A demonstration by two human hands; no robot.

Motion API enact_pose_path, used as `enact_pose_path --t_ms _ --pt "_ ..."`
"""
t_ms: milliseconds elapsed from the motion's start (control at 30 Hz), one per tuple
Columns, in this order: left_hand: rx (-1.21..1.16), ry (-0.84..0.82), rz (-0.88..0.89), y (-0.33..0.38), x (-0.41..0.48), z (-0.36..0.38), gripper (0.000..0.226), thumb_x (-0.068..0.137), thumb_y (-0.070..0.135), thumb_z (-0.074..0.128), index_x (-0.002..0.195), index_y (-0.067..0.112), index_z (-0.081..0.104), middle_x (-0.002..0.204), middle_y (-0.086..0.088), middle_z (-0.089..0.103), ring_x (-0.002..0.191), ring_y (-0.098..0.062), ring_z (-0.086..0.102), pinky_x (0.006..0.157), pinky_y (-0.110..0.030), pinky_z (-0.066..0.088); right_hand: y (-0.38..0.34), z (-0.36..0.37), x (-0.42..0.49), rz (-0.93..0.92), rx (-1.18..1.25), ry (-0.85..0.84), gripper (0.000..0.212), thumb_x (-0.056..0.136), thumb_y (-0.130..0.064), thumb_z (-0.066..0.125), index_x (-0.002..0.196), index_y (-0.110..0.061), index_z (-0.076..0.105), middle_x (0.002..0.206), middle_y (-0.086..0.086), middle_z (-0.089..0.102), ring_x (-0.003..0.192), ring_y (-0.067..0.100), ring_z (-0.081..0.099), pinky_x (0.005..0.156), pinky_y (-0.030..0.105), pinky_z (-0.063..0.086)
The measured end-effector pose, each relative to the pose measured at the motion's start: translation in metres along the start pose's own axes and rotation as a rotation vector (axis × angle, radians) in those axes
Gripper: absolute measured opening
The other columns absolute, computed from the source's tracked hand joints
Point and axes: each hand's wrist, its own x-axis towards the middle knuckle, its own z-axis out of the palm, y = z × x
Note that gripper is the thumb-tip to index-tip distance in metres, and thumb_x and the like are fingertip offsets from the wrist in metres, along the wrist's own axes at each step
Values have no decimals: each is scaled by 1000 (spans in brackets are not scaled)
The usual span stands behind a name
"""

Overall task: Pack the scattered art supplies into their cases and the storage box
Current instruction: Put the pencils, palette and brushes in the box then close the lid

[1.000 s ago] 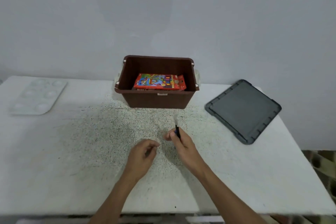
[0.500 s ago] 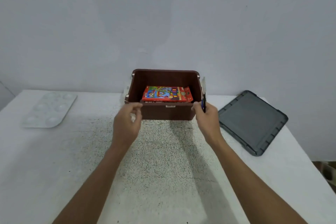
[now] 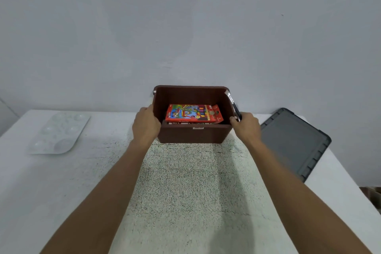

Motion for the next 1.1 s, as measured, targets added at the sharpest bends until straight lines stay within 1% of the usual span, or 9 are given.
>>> enact_pose_path --t_ms 100,333,433,567,667,800,900,1000,1100 --pt "-24 -22 1 -5 3 -3 44 88 0 49 130 12 58 105 -17 61 92 -34 62 72 -38 49 -2 0 -1 6 5 2 17 96 -27 57 87 -14 63 62 -4 54 57 14 50 48 25 32" --pt "-43 -14 40 -24 -21 -4 49 92 9 49 140 20 52 119 -12 60 105 -32 61 82 -40 50 8 -8 -29 -30 24 -6 22 94 -21 57 75 -10 60 58 0 54 55 23 53 47 26 30" --pt "-139 48 82 -28 -54 -7 48 92 7 50 138 18 53 112 -12 60 96 -28 61 74 -33 45 16 -13 -57 -29 38 11 24 95 -21 57 76 -8 62 55 -1 53 48 17 49 45 26 30" --pt "-177 82 111 -36 -94 -11 48 91 7 52 138 16 52 115 -8 60 93 -20 60 74 -27 41 25 -24 -97 2 57 29 29 95 -21 60 68 -12 54 51 -2 46 43 14 40 44 27 26" --pt "-187 86 90 -39 -121 -17 49 91 6 53 139 18 53 114 -4 60 89 -10 54 70 -19 39 27 -31 -122 24 62 37 27 95 -21 61 71 -13 53 51 -3 43 44 13 38 44 27 24" --pt "-221 71 68 -43 -157 -28 50 91 5 57 139 19 53 117 -3 60 89 -8 55 74 -19 41 32 -39 -150 42 57 34 28 94 -21 62 68 -14 56 50 -4 44 44 13 39 44 28 27" --pt "-225 48 51 -47 -177 -36 50 90 5 59 139 18 54 119 -4 60 90 -9 56 76 -23 44 37 -45 -172 42 32 36 23 94 -22 61 73 -11 62 49 -3 44 45 14 40 45 28 28" --pt "-206 35 45 -50 -192 -41 50 89 6 60 138 18 55 119 -3 61 88 -8 57 73 -20 44 41 -49 -193 20 16 41 19 95 -22 60 78 -14 64 49 -8 43 46 10 41 44 28 27" --pt "-210 43 26 -50 -200 -42 50 89 7 60 137 18 55 117 -1 60 89 -7 57 72 -19 43 42 -52 -203 27 -11 31 15 95 -24 60 91 -12 69 51 -12 42 45 7 42 44 25 24"
